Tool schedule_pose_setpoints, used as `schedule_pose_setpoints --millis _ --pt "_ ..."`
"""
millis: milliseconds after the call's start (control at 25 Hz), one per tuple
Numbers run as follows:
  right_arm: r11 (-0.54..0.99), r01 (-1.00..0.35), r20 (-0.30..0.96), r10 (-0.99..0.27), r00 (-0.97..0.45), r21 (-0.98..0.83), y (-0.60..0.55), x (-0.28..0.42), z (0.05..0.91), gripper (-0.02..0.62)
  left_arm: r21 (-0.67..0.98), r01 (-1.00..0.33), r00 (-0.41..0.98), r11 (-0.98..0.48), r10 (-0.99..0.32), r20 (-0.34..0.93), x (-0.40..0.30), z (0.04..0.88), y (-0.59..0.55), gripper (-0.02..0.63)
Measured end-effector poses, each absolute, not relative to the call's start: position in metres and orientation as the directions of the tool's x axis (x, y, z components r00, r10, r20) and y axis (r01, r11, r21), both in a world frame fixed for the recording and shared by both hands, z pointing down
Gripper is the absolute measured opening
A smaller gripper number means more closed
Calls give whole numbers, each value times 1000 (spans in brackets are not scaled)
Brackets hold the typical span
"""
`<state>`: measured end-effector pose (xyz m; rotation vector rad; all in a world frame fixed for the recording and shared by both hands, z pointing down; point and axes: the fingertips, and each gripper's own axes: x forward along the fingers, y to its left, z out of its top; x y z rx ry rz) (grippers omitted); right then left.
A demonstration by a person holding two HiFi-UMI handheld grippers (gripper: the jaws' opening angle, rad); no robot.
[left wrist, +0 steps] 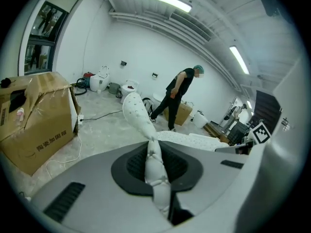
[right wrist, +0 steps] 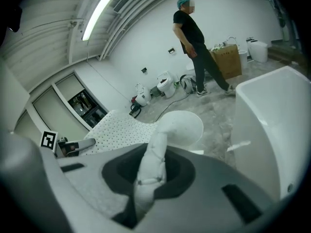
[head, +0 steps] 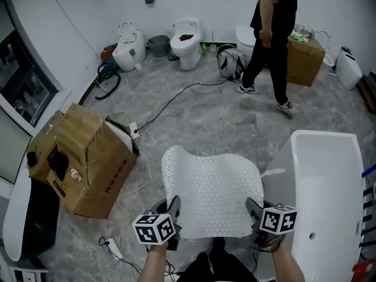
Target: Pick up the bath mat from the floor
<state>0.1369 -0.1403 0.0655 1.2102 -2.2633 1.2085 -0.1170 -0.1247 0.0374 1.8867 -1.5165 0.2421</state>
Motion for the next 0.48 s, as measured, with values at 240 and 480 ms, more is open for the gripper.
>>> schedule_pose_setpoints --millis 240,480 --pt "326 -799 557 -584 -590 -505 -149 146 34 31 369 -922 301 -115 -813 499 -111 3 -133 23" --pt "366 -803 520 -621 -587 -469 -157 151 10 29 360 -922 310 -144 -830 464 -99 -16 -140 24"
